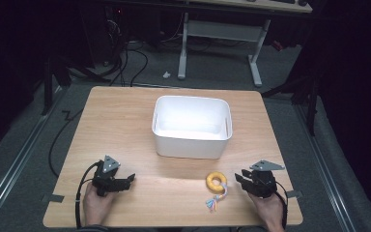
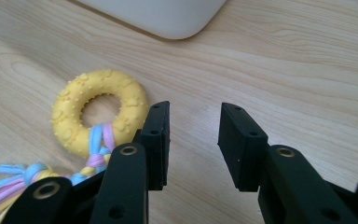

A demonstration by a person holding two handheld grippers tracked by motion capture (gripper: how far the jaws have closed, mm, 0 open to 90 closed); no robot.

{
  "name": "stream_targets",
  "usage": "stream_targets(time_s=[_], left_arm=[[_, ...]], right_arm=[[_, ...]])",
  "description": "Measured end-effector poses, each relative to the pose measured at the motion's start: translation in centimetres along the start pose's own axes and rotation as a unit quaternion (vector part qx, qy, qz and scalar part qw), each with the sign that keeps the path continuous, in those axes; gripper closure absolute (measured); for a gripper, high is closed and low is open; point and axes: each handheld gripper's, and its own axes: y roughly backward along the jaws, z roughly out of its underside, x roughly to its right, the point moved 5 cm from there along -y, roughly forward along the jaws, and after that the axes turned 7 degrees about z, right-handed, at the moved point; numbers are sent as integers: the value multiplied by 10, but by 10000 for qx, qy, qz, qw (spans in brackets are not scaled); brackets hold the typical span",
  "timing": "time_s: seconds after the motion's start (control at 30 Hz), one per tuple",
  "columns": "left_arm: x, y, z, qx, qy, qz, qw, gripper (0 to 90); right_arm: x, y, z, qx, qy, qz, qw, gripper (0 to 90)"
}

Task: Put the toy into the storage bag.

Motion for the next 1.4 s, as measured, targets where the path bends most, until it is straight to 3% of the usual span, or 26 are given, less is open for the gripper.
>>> stream_targets(time_s=[0.5,0.83,1.4], left_arm=[[0,0,0,-1,-1,2,10000,181],[0,0,0,0,0,2,10000,181],[0,0,0,0,-1,2,10000,181]], right_arm=[[-25,-4,-15,-203,340,-266,9989,640],[-41,-18,-24,-580,597,-360,9959,632],[-47,-40,-24,-1182,725,-286,9899,615]])
